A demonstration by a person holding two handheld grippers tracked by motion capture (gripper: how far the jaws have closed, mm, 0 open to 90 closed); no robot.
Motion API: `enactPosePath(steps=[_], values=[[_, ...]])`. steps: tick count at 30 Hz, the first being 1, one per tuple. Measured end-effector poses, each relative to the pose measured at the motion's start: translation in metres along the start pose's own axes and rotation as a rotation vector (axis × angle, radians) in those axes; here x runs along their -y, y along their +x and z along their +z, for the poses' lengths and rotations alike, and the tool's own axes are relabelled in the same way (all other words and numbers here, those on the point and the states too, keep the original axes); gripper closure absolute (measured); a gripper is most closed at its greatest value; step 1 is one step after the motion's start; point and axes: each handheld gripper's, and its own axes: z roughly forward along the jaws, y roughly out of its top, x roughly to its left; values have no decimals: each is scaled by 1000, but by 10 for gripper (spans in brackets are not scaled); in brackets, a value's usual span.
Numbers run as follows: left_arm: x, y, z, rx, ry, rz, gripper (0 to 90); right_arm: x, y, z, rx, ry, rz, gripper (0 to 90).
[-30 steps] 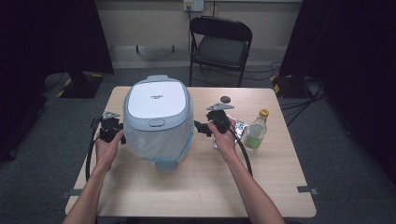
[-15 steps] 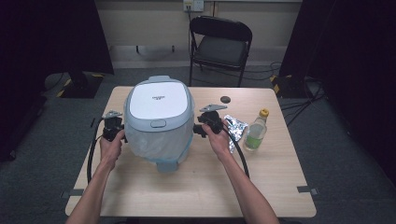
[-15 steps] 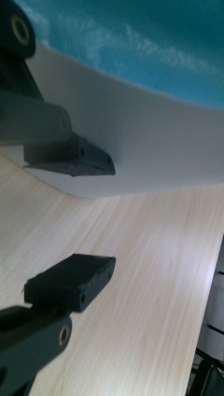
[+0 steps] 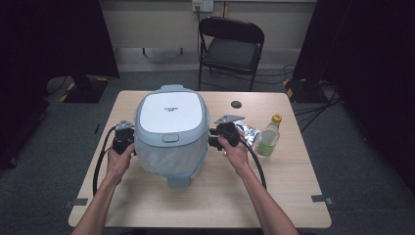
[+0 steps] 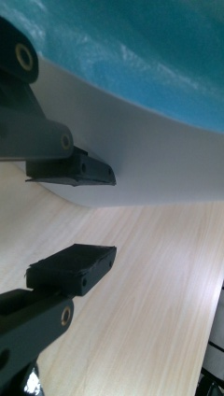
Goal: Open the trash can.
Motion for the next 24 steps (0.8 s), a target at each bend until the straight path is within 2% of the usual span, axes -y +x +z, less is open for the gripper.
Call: enactPosePath(steps=[9, 14, 17, 19, 24], values=[[13, -11, -11, 0, -16, -4, 734, 6, 10, -13, -22, 10, -31, 640], [15, -12, -19, -12, 8, 32, 718, 8, 20, -19, -43, 30, -61, 646], [18, -13, -24, -8, 13, 28, 718, 11, 26, -24, -60, 24, -67, 619], [22, -13, -26, 13, -3, 8, 731, 14, 31, -28, -54, 24, -78, 616], [25, -12, -29, 23, -7, -4, 729, 15, 34, -29, -54, 25, -71, 599]])
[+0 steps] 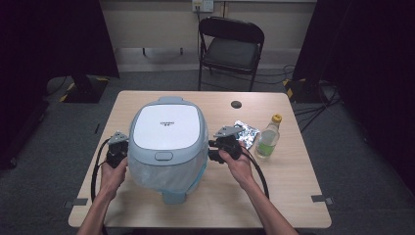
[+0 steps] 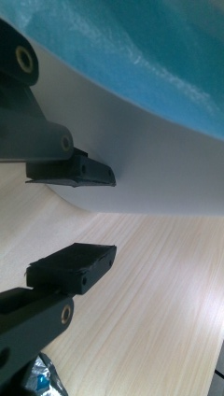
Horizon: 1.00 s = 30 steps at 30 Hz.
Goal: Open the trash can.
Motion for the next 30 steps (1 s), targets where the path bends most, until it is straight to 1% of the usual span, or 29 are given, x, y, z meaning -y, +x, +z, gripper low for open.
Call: enactPosePath(steps=[2, 4, 6, 8, 9, 10, 11, 12, 13, 14, 15, 16, 17, 18, 19, 20, 22, 23, 24, 25, 26, 27, 28, 29, 30], values=[[0, -1, -2, -15, 8, 16, 728, 0, 0, 1, -8, -1, 3, 605], [1, 0, -3, -6, 9, 12, 730, -1, 0, 2, -10, -2, 0, 601], [1, 3, -4, 3, 11, 5, 703, -1, -1, 3, -15, -2, 3, 578], [1, 3, -4, -15, 10, 17, 663, -1, -2, 3, -21, -2, 4, 566], [1, 3, -4, -26, 7, 16, 634, -1, -2, 3, -9, 1, 1, 529], [1, 4, -4, -42, 9, 15, 582, -2, -2, 3, 5, 8, 3, 474], [1, 6, -4, -62, 9, 17, 522, -4, -3, 4, 27, 23, -3, 391], [2, 8, -4, -80, 10, 22, 439, -6, -4, 4, 44, 49, 2, 314], [3, 9, -4, -88, 11, 22, 375, -8, -7, 4, 28, 62, 16, 317], [4, 11, -5, -92, 10, 10, 367, -9, -10, 4, 4, 59, 24, 302], [5, 13, -5, -97, 11, -1, 353, -9, -12, 3, 10, 61, 28, 291], [7, 15, -6, -109, 7, -11, 333, -8, -14, 1, 31, 64, 33, 301], [9, 17, -8, -116, 0, -25, 331, -7, -17, -1, 37, 67, 40, 304], [11, 20, -8, -116, 1, -40, 327, -6, -19, -2, 28, 74, 48, 294], [16, 24, -9, -116, 13, -54, 310, -3, -22, -7, 33, 77, 59, 291], [16, 24, -9, -116, 13, -54, 310, -3, -22, -7, 33, 77, 59, 291], [22, 27, -9, -121, 38, -48, 307, 0, -24, -12, 28, 74, 55, 284], [28, 28, -10, -122, 72, -27, 297, 2, -23, -17, 12, 70, 51, 272], [28, 28, -10, -122, 72, -27, 297, 2, -23, -17, 12, 70, 51, 272], [32, 28, -12, -135, 88, 5, 297, 4, -22, -20, -5, 61, 52, 259], [35, 27, -13, -156, 97, 21, 298, 5, -22, -22, -25, 61, 52, 240], [39, 28, -15, -167, 104, 22, 298, 7, -21, -24, -44, 63, 53, 216], [43, 30, -16, -163, 98, 2, 297, 9, -19, -26, -61, 52, 57, 207], [46, 32, -17, -145, 99, -12, 286, 11, -15, -28, -57, 83, 28, 210], [50, 33, -17, -133, 103, -17, 286, 11, -15, -28, -57, 83, 28, 210]])
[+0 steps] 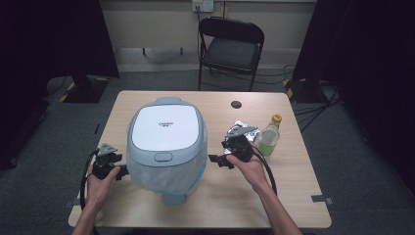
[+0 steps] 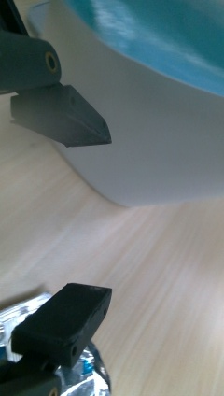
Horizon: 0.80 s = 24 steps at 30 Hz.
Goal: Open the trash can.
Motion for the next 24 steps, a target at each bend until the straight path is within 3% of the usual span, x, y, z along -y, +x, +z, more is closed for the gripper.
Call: enactPosePath(steps=[2, 3, 8, 9, 14, 22, 24], values=[[7, 0, 1, 5, 3, 57, 227, 2, 3, -2, -6, -5, -5, 211], [10, -2, 3, -11, 45, 103, 210, 3, 4, -7, -6, -8, -5, 210], [13, -3, 10, -17, 69, 132, 212, 0, 5, -21, 1, -35, -5, 202], [13, -2, 11, -20, 61, 128, 176, -5, 7, -30, -12, -54, -4, 198], [16, -3, 12, -34, 37, 120, 169, -16, 16, -46, -47, -95, -16, 188], [17, -3, 15, -32, 25, 113, 130, -34, 34, -78, -55, -169, -72, 201], [17, -3, 15, -33, 25, 112, 126, -41, 38, -87, -21, -163, -104, 198]])
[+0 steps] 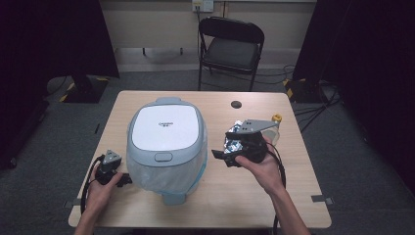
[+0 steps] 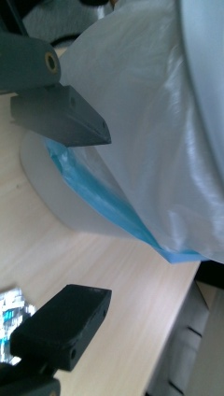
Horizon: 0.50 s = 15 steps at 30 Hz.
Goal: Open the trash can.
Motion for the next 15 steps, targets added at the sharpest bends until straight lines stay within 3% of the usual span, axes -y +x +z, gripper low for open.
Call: enactPosePath(steps=[6, 8, 9, 15], values=[[-1, 0, 1, -10, 4, -2, 117, -29, 8, -24, -47, -85, -22, 198], [-1, 0, 1, -14, 7, -1, 113, -38, 13, -27, -60, -93, -42, 190], [-1, 0, 1, -14, 7, -1, 113, -48, 20, -29, -93, -114, -54, 192], [-1, 0, 1, -13, 7, -2, 113, -67, 36, -30, -119, -162, -95, 217]])
